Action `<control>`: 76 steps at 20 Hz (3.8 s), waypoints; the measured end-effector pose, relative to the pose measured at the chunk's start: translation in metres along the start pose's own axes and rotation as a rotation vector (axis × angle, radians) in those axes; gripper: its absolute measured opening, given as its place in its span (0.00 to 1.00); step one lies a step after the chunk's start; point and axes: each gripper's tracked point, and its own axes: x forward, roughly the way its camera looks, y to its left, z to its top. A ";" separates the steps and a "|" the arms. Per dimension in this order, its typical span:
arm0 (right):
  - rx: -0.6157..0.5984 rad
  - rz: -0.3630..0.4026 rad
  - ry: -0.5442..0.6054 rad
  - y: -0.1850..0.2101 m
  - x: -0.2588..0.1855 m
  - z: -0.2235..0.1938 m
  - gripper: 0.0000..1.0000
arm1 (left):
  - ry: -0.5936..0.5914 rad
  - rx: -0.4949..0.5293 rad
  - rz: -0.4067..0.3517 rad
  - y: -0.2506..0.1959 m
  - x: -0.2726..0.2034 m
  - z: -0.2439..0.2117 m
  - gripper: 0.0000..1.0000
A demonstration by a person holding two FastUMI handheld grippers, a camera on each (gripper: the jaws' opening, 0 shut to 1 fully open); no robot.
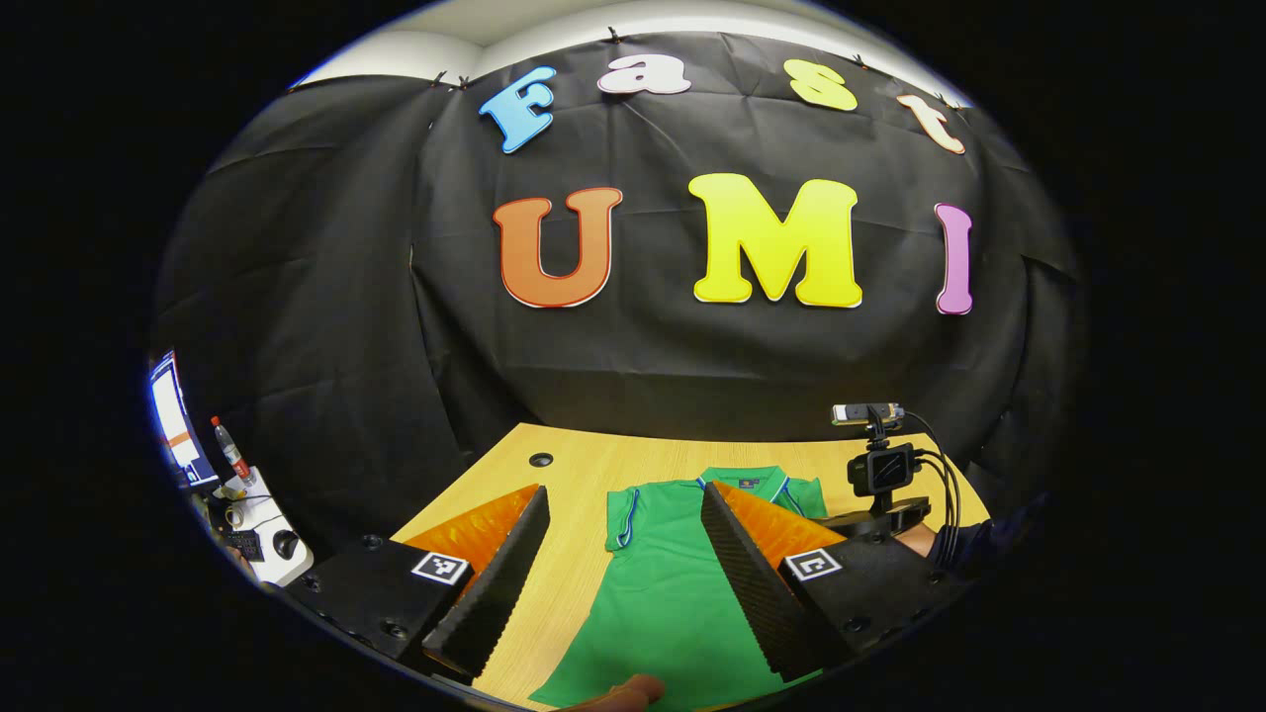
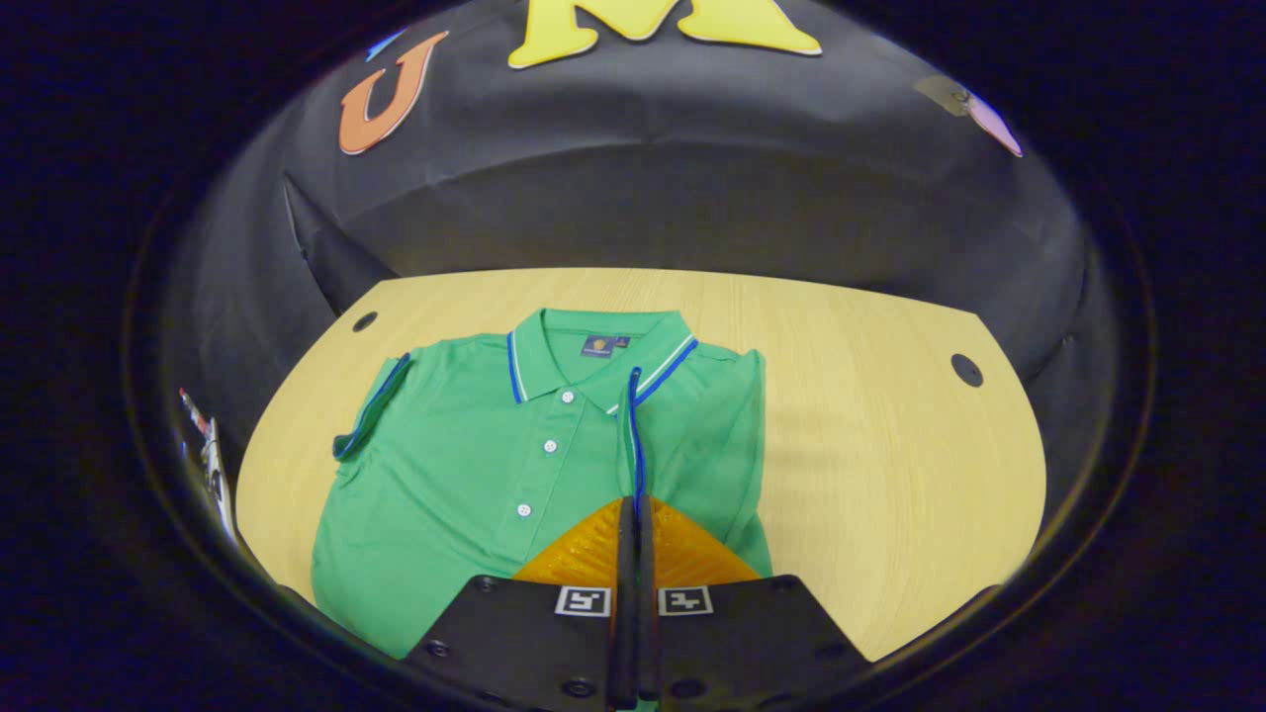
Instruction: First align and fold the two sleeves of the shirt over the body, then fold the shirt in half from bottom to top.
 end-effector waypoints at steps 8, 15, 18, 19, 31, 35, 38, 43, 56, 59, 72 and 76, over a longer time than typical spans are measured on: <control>-0.033 0.022 0.070 0.010 0.000 -0.029 0.04 | 0.025 -0.007 0.036 0.020 -0.005 -0.012 1.00; -0.032 0.028 0.059 0.012 -0.023 -0.032 0.32 | 0.070 0.017 0.013 0.029 0.012 -0.030 1.00; -0.025 0.042 0.011 0.014 -0.053 -0.021 0.58 | 0.089 0.014 0.004 0.037 0.029 -0.036 1.00; -0.027 0.047 -0.011 0.014 -0.064 -0.018 0.69 | 0.092 0.015 0.000 0.039 0.035 -0.038 1.00; -0.051 -0.034 -0.244 0.015 -0.242 -0.003 0.93 | 0.308 -0.012 -0.121 0.013 0.141 -0.110 1.00; -0.055 -0.117 -0.307 0.007 -0.301 0.002 0.96 | 0.371 0.005 -0.132 0.005 0.183 -0.138 1.00; 0.031 -0.139 -0.315 0.007 -0.325 0.007 0.93 | 0.425 0.008 -0.134 0.001 0.212 -0.161 1.00; 0.134 -0.224 -0.334 -0.002 -0.349 0.019 0.95 | 0.527 0.011 -0.107 0.005 0.255 -0.192 1.00; 0.130 -0.300 -0.412 0.011 -0.385 0.042 0.95 | 0.652 0.095 -0.151 0.000 0.311 -0.222 0.55; 0.146 -0.295 -0.386 0.011 -0.377 0.035 0.93 | 0.679 0.095 -0.165 0.000 0.315 -0.220 0.24; 0.212 -0.257 -0.369 0.003 -0.369 0.032 0.93 | 0.638 0.191 -0.198 -0.001 0.304 -0.182 0.04; 0.234 -0.246 -0.371 0.000 -0.367 0.031 0.93 | 0.600 0.227 -0.230 -0.025 0.293 -0.162 0.04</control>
